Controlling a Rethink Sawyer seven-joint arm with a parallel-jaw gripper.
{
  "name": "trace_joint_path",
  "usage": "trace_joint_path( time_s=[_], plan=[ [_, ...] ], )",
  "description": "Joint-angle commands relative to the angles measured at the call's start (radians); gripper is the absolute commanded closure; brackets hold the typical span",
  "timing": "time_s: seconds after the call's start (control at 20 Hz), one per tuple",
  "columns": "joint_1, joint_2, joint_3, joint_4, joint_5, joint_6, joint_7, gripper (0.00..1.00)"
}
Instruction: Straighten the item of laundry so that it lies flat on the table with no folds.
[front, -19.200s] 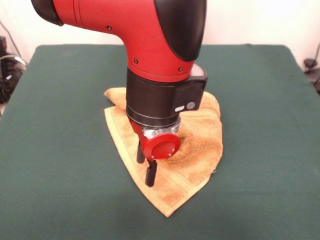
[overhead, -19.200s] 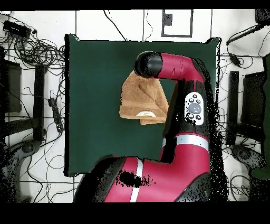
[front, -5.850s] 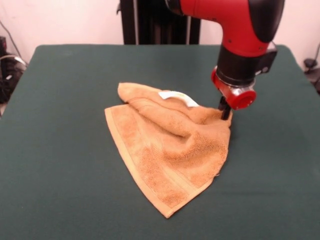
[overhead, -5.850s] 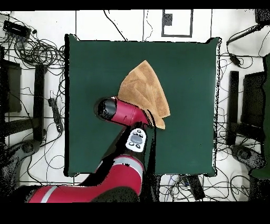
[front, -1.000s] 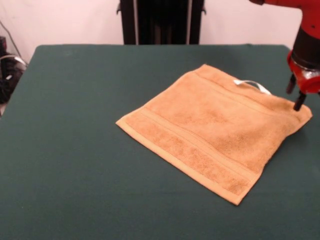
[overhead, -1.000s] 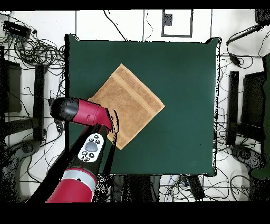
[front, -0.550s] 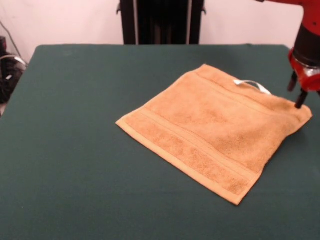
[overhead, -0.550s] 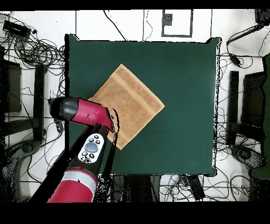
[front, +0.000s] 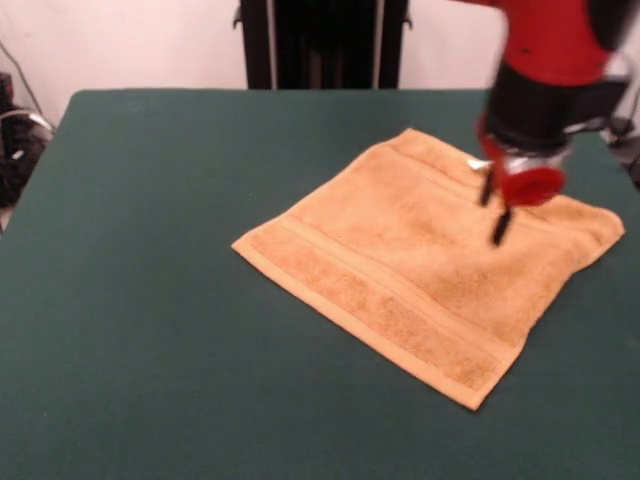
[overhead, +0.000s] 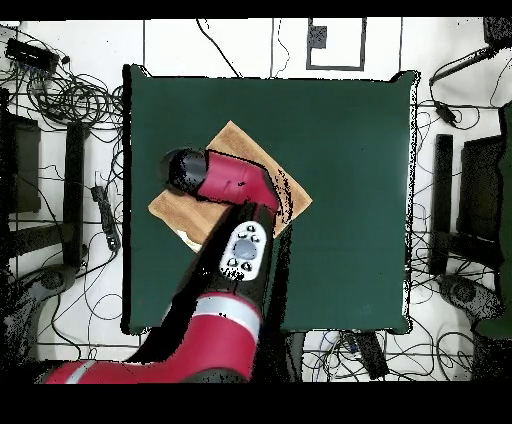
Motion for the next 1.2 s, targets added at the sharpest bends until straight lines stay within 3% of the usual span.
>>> trace_joint_path(
  time_s=[0.05,0.2,0.65,0.75,1.0,1.2],
  plan=[
    [-0.100,0.069,0.088,-0.206,-0.139,0.059,-0.275,0.00],
    [-0.128,0.097,0.103,-0.280,-0.214,0.051,-0.273,0.00],
    [-0.184,0.032,0.185,-0.326,-0.336,0.219,-0.358,0.00],
    [-0.214,0.018,0.230,-0.350,-0.369,0.279,-0.469,0.00],
    [-0.302,0.024,0.380,-0.494,-0.469,0.520,-0.886,0.00],
    [-0.310,0.040,0.394,-0.596,-0.538,0.567,-1.002,0.00]
  ],
)
